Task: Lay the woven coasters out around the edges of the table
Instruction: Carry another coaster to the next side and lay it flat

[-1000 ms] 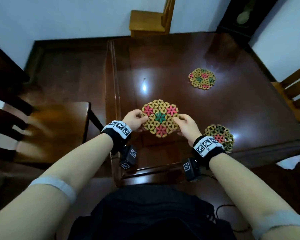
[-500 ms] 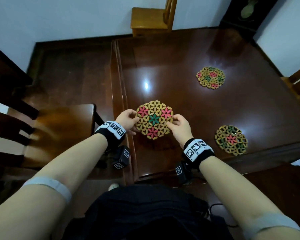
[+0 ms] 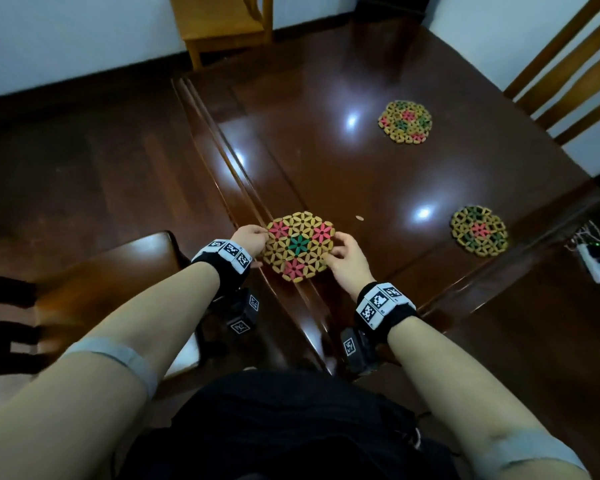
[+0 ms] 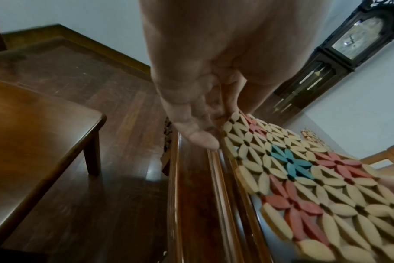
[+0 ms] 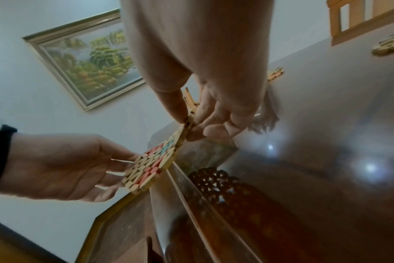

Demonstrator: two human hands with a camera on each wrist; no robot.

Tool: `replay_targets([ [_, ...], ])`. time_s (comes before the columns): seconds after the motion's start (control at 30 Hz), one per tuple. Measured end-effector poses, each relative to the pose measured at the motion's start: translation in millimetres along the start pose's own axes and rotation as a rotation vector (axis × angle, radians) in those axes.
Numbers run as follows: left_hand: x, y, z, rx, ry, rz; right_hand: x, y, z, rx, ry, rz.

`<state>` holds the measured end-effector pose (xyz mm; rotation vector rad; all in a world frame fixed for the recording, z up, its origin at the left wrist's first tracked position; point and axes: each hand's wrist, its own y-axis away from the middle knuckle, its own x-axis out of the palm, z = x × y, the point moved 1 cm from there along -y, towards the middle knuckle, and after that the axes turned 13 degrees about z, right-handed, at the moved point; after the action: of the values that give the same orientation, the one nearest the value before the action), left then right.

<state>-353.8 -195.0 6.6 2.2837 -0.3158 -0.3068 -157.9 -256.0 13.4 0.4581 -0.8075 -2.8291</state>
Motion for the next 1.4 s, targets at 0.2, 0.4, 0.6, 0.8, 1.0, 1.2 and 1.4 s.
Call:
replay_targets([
  [0.2, 10.2, -14.0, -17.6, 0.072, -0.166, 0.074, -13.6, 5.0, -1.1, 0.029, -0.087, -0.007],
  [0.4, 9.9, -24.0, -41.5, 0.145, -0.387, 0.089, -29.3, -2.8, -5.6, 0.003, -0.158, 0.032],
  [0.6, 3.6, -46.3, -61.6, 0.177, -0.44, 0.061, -35.1, -14.9, -1.5, 0.01, -0.199, 0.036],
  [0.8, 17.8, -93.6, -94.4, 0.176, -0.534, 0.157, -45.8, -32.2, 7.4, 0.068, -0.288, -0.075],
  [1.0, 20.6, -157.0, -133.7, 0.167, -0.821, 0.403, -46.0, -65.0, 11.8, 0.189, -0.357, -0.285],
  [1.2, -29.4, -199.1, -167.5, 0.318, -1.016, 0.434, -5.7, -119.6, 51.1, 0.298, -0.393, -0.416],
  [1.4, -71.4, -215.7, -179.2, 0.403, -1.211, 0.538, 15.1, -150.5, 71.1, 0.422, -0.252, -0.372],
])
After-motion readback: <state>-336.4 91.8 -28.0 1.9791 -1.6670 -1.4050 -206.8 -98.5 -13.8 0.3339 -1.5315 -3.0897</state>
